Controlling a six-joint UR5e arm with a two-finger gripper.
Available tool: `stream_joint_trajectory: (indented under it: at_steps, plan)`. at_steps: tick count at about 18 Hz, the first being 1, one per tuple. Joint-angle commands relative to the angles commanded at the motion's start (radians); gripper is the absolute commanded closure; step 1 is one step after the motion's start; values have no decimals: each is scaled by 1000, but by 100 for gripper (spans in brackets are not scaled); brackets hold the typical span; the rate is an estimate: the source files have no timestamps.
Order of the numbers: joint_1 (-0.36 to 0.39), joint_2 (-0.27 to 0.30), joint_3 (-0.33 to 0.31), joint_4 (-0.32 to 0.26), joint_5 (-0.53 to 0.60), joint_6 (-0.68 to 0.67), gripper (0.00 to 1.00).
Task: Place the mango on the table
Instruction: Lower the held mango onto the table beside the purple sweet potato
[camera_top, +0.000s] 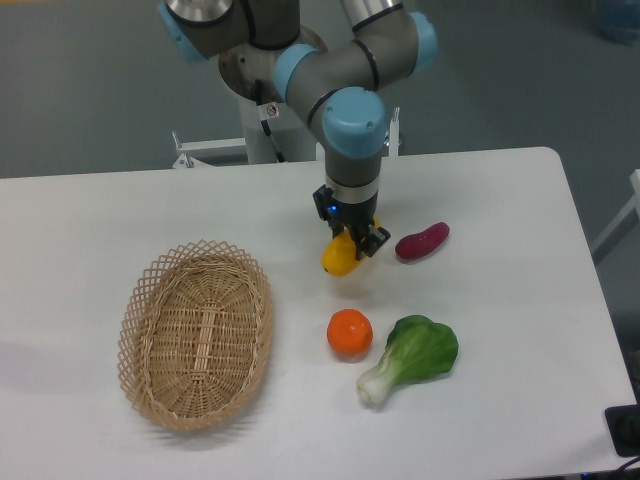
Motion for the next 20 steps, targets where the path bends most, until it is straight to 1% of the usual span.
stream_joint_trajectory:
  at_steps: [4,9,10,12,14,15,20]
  plan:
    - [-2,-6,-3,5,0,-11,53]
    - [-2,-12,1,6,0,-6,43]
    - [-2,-12,1,6,0,-8,40]
    - [-2,-14,3,6,0,-8,20]
    - [-2,-15,9,6,0,-6,6]
    - [-2,-15,11,8,0,-8,1]
    - [0,-14,37,8,-2,-14,0]
